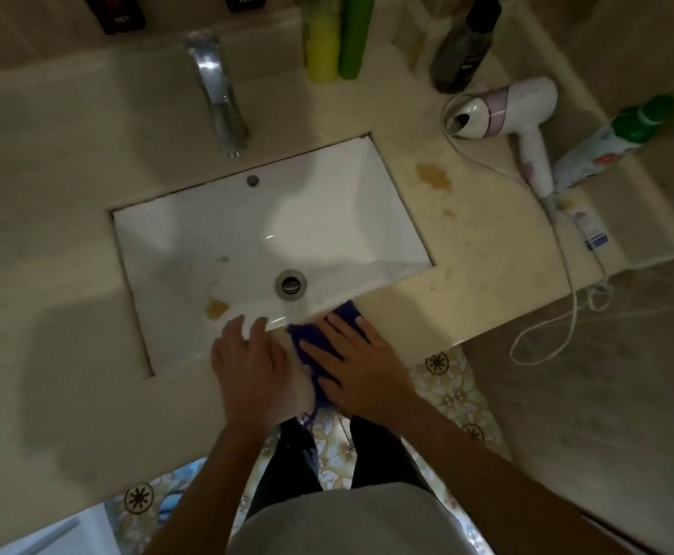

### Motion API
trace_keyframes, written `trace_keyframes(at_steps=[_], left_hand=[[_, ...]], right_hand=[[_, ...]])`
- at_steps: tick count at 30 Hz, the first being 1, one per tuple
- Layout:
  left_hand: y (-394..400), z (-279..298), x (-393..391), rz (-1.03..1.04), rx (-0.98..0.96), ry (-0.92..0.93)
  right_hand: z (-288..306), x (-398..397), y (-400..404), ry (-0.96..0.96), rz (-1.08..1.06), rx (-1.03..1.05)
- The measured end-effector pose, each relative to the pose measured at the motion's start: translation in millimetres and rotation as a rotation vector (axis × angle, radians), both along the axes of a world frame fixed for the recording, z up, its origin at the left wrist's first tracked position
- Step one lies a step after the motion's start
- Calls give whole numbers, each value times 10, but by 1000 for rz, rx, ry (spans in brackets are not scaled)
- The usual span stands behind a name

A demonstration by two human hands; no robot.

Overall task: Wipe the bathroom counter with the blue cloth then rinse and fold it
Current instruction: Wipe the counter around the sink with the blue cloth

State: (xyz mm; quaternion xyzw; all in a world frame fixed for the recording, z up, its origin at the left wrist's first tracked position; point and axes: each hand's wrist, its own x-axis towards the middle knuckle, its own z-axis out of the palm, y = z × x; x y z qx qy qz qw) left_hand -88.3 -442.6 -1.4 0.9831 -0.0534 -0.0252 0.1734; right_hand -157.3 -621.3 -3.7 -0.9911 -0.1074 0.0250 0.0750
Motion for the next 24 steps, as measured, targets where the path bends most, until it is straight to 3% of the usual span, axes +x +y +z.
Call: trace_keyframes(at_steps=[5, 9, 11, 13, 17, 21, 24], left_hand=[[-766, 56, -31, -84, -7, 67], [-1213, 34, -56, -97, 39, 106], [-1360, 24, -55, -83, 58, 87], [-1431, 23, -67, -80, 93, 85], [-1380, 17, -91, -102, 132, 93], [-1395, 21, -78, -80, 142, 73], [-1453, 18, -86, -41, 136, 56]], right_hand=[[-14, 171, -1496, 35, -207, -100], [58, 408, -1411, -18, -530, -63], [40, 314, -1081, -37, -433, -4], [7, 76, -1024, -7, -174, 55], [-88, -45, -1737, -58, 44, 52], [-52, 278, -2528, -9, -281, -31], [2, 571, -2382, 9, -610, -65]])
